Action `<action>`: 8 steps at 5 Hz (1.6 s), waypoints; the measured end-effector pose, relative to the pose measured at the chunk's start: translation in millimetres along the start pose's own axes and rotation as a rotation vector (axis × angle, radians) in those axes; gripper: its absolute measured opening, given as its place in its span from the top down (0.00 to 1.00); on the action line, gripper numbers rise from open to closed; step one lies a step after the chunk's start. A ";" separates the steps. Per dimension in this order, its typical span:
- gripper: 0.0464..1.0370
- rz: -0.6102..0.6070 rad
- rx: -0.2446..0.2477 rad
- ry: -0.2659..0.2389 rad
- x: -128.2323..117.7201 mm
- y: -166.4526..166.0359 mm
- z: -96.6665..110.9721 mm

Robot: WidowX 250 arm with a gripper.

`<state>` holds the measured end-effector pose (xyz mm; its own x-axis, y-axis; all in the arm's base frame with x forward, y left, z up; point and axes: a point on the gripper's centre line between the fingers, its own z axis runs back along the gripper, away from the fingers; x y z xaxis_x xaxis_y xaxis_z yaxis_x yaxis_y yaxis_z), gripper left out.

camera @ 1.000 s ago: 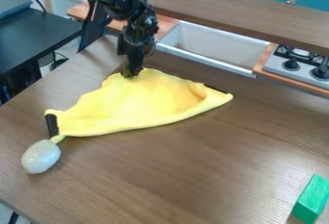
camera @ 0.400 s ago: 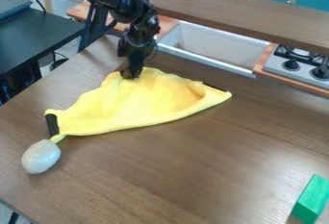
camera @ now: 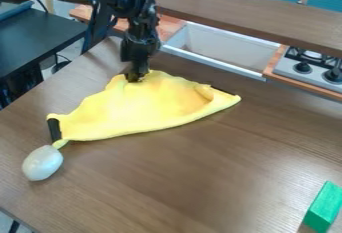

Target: Unfold the cloth from top left to bottom right

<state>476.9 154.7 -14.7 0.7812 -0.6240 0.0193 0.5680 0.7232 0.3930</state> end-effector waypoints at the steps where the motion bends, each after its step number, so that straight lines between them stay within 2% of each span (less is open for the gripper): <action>1: 0.16 -0.003 -0.016 -0.009 0.8 -0.9 -0.2; 2: 0.43 -0.007 -0.020 -0.010 0.9 -2.2 -1.5; 3: 0.75 0.000 -0.029 -0.013 1.4 -4.0 -2.4; 4: 0.92 -0.007 -0.027 -0.021 2.1 -4.8 -3.1; 5: 0.99 -0.010 -0.039 -0.027 0.8 -10.5 -5.0; 6: 1.00 -0.005 -0.041 -0.045 -1.8 -13.1 0.1; 7: 1.00 0.003 -0.018 -0.086 0.6 -15.1 24.7; 8: 1.00 0.013 -0.002 -0.157 11.3 -14.6 55.1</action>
<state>463.2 120.7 30.5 0.7385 -0.6530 0.1676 0.5587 0.7320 0.3899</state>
